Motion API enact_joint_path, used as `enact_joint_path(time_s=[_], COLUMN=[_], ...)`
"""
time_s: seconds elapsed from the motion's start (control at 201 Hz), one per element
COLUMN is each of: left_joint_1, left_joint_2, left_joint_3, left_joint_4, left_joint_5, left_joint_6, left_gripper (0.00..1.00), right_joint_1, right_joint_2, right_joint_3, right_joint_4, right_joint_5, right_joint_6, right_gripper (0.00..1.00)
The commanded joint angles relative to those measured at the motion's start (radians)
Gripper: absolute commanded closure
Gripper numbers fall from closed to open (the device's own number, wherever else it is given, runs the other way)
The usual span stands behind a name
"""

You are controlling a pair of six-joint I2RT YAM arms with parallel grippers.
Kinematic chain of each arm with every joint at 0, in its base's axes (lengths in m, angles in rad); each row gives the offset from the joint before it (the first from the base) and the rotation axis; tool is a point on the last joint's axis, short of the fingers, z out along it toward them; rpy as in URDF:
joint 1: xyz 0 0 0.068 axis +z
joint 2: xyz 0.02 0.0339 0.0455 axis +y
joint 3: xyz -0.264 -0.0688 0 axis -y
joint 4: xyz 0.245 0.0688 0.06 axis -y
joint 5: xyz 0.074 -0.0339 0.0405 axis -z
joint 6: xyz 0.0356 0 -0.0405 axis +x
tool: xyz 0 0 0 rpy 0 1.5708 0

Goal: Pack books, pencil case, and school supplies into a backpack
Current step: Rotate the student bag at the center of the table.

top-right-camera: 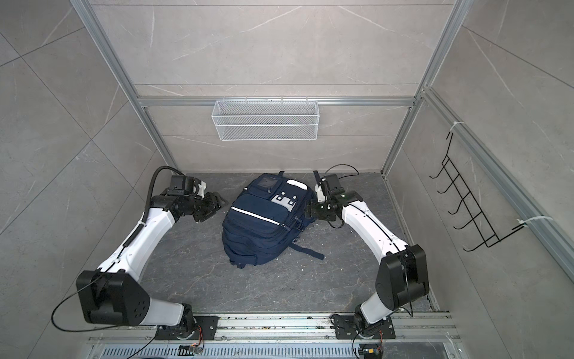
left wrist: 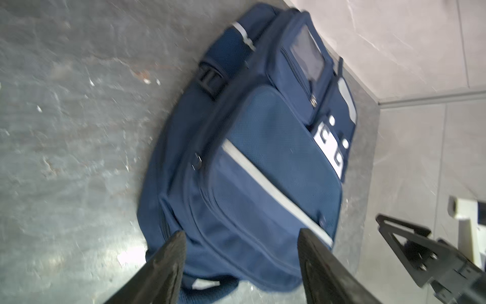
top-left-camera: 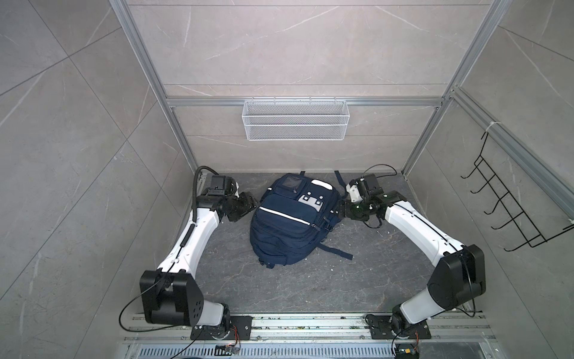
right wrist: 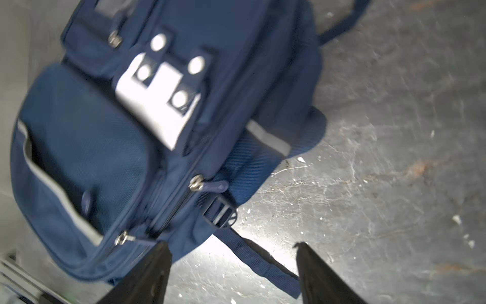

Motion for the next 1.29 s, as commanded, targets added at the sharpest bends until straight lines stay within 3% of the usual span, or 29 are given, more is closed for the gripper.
enact_joint_path(time_s=[0.0,0.209,0.408,0.548,0.961,1.14,1.29], left_joint_1=[0.037,0.054,0.033,-0.012,-0.225,-0.294,-0.298], left_joint_2=[0.085,0.293,0.33,0.291,0.106,0.033,-0.014], left_joint_3=[0.049,0.137,0.081,-0.013,-0.32,-0.371,-0.387], left_joint_4=[0.066,0.093,0.133,0.174,0.304,0.316,0.295], left_joint_5=[0.05,0.193,0.261,0.245,0.15,0.121,0.107], left_joint_6=[0.038,0.094,0.085,0.05,-0.11,-0.169,-0.178], left_gripper=[0.29,0.27,0.27,0.27,0.31,0.31,0.31], right_joint_1=[-0.035,-0.06,-0.06,-0.06,-0.063,-0.07,-0.073], right_joint_2=[0.014,0.05,0.127,0.181,0.316,0.336,0.342], right_joint_3=[-0.038,-0.114,-0.134,-0.107,-0.033,-0.015,0.032], right_joint_4=[0.033,0.126,0.245,0.295,0.293,0.277,0.239], right_joint_5=[-0.07,-0.13,-0.177,-0.228,-0.228,-0.209,-0.192], right_joint_6=[0.128,0.206,0.255,0.249,0.165,0.149,0.123], right_gripper=[0.21,0.21,0.21,0.21,0.3,0.34,0.34])
